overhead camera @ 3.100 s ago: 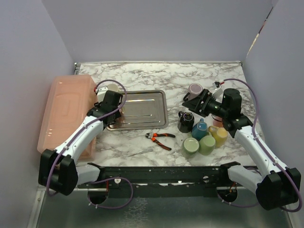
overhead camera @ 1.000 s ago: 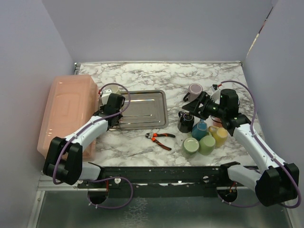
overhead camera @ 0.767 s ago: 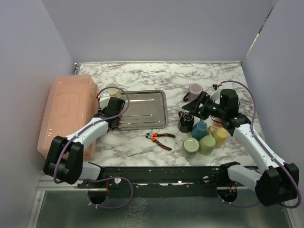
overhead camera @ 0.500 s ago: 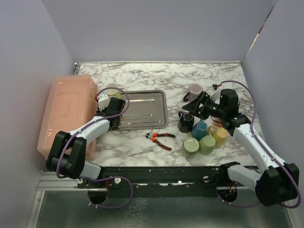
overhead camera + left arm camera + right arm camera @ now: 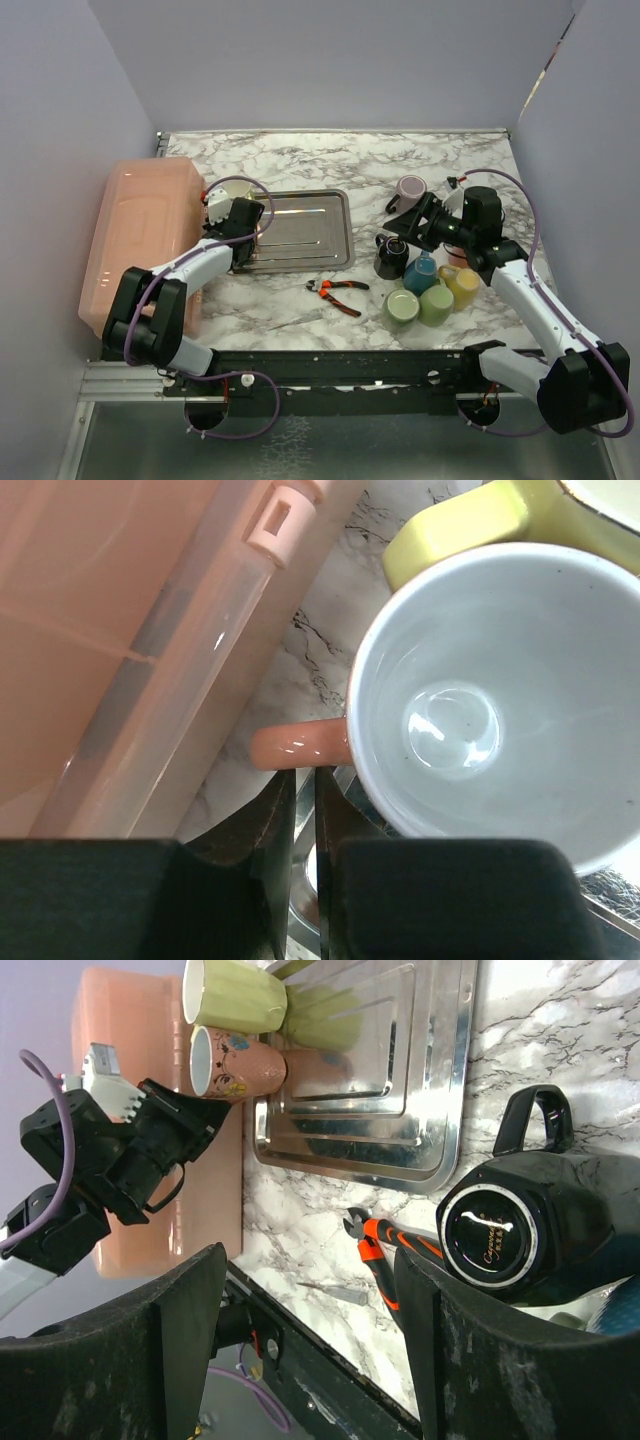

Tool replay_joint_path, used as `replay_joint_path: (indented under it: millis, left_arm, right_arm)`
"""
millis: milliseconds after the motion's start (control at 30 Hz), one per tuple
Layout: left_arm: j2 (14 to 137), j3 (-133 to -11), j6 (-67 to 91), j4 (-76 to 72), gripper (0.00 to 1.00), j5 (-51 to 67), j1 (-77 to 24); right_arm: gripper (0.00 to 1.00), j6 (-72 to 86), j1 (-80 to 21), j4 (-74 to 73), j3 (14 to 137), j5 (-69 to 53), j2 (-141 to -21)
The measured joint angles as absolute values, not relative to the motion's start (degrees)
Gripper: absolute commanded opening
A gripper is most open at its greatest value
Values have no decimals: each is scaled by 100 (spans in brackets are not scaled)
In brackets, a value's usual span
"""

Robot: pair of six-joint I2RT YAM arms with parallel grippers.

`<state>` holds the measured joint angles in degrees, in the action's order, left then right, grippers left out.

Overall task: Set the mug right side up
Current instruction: Turn over the cup at the center of the board.

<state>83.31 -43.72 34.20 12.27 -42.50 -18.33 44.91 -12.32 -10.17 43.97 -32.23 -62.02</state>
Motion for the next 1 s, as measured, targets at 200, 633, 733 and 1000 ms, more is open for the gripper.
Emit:
replay_joint_path:
  millis: [200,633,733,1000]
  left_arm:
    - [8287,-4364,3435,1238,19,-4250,-1833]
    - [6766,-4425,3765,2163,65,-3682,-1833]
    - [6263,-4484,3793,2268,77,-3299,-1833]
    - [5730,-4759,3479,2215,99,-2204,-1833]
  right_arm:
    - [72,4434,-1232,-1131,4475,-3192,-6222]
    - [72,3426,-1232,-2502,5887,-1315,-6420]
    - [74,3297,-1232,-2727,6156,-694,-6584]
    - [82,3363,-1243,-2965,6482,193,-7649]
